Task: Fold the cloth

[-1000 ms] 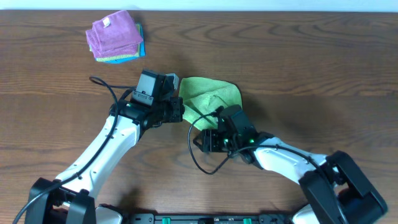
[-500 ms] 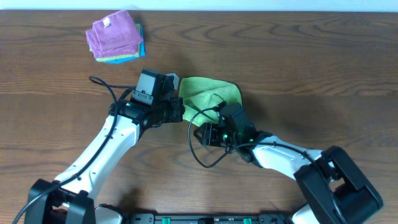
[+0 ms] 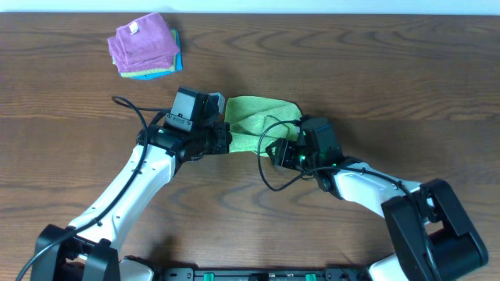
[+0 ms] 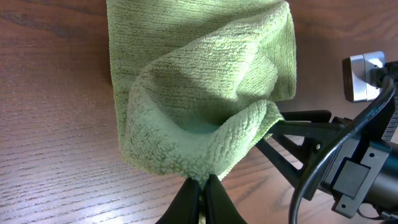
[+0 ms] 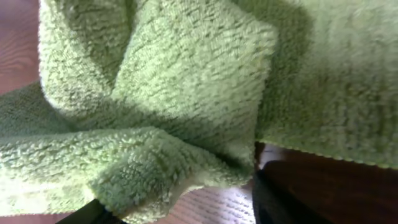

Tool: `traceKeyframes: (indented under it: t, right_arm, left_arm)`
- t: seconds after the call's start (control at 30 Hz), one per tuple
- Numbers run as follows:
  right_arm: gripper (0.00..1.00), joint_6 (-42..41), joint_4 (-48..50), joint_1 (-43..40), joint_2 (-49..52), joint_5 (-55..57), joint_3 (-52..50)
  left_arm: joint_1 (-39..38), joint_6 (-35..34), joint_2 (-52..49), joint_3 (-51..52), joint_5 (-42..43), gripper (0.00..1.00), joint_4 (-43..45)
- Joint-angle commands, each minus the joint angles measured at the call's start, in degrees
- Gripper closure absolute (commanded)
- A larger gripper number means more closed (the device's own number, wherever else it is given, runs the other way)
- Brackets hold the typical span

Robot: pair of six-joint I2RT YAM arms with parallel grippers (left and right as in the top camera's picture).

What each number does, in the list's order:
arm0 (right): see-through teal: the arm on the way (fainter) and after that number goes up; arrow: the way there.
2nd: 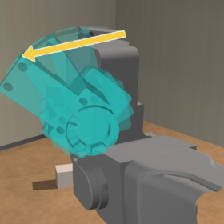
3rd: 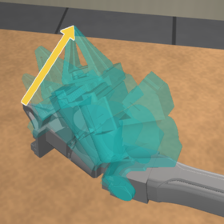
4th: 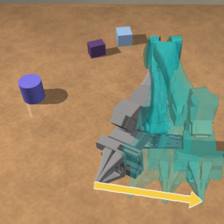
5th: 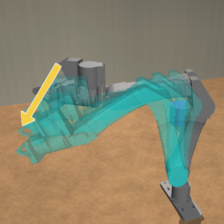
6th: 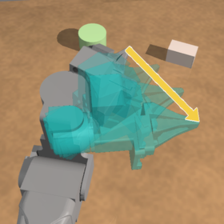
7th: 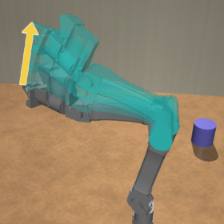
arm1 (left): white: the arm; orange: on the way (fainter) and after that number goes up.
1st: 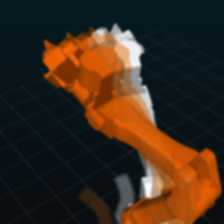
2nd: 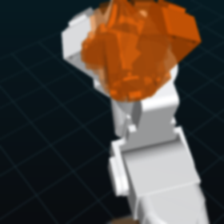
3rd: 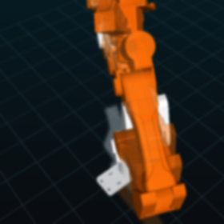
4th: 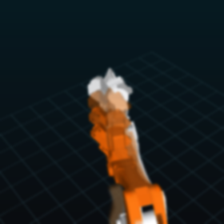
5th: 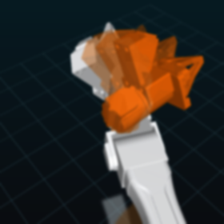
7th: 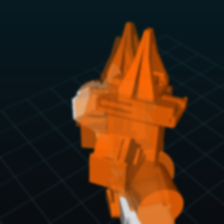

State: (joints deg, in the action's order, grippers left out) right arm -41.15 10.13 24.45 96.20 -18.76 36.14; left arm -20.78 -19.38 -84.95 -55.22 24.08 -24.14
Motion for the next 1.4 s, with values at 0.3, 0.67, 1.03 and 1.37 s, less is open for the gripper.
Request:
traceKeyframes:
  t: [0.3,0.67,1.03,1.37]
  right_arm:
    - [0.89,0.96,0.37,-0.37,0.50,3.34,-0.20]
    - [0.98,13.90,-16.04,-0.98,0.48,4.24,12.02]
    - [0.98,26.71,-40.89,-1.97,0.48,20.94,30.93]
    - [0.98,33.35,-51.60,-4.50,0.46,29.44,43.45]
  left_arm:
    - [0.20,1.16,1.40,-1.73,1.01,0.94,0.42]
    - [0.20,1.18,1.40,-3.08,-0.33,0.94,0.35]
    - [0.20,2.89,1.40,-7.69,-2.73,0.94,-1.62]
    - [0.20,7.21,1.40,-19.65,-8.20,0.94,-8.39]
